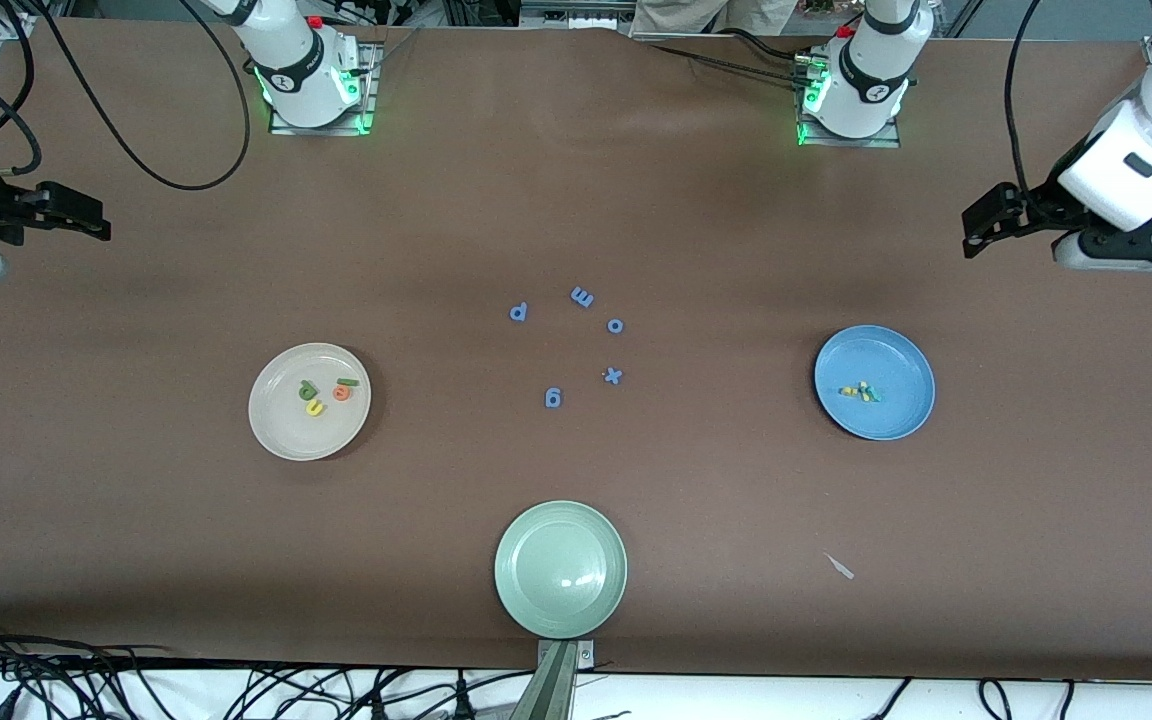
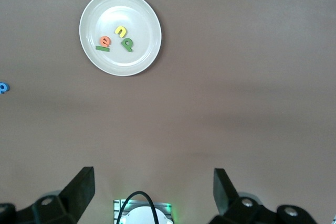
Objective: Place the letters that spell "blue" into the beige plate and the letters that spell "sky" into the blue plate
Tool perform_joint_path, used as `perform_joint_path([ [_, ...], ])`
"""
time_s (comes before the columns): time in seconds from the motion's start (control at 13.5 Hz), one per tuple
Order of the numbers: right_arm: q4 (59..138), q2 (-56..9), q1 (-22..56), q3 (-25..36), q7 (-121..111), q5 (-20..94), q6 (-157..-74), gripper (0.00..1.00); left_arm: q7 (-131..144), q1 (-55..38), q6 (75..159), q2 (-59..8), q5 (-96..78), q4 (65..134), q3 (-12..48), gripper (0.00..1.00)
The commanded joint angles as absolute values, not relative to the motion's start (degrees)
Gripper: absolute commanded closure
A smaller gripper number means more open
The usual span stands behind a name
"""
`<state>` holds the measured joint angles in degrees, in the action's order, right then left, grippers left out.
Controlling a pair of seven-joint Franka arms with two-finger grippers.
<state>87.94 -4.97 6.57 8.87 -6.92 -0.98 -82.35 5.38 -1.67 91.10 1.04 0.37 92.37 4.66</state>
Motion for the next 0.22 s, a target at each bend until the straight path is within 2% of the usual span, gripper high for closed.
perform_joint_path([
  [0.0, 87.80, -4.83, 6.06, 8.70, -7.73, -0.26, -81.91, 0.00, 4.66, -1.67, 89.03, -0.09, 1.49, 89.65, 4.75, 0.00],
  [0.15, 87.89, -4.83, 6.06, 8.79, -7.73, -0.26, -81.91, 0.00, 4.66, -1.67, 89.12, -0.09, 1.15, 89.21, 4.66, 0.00],
])
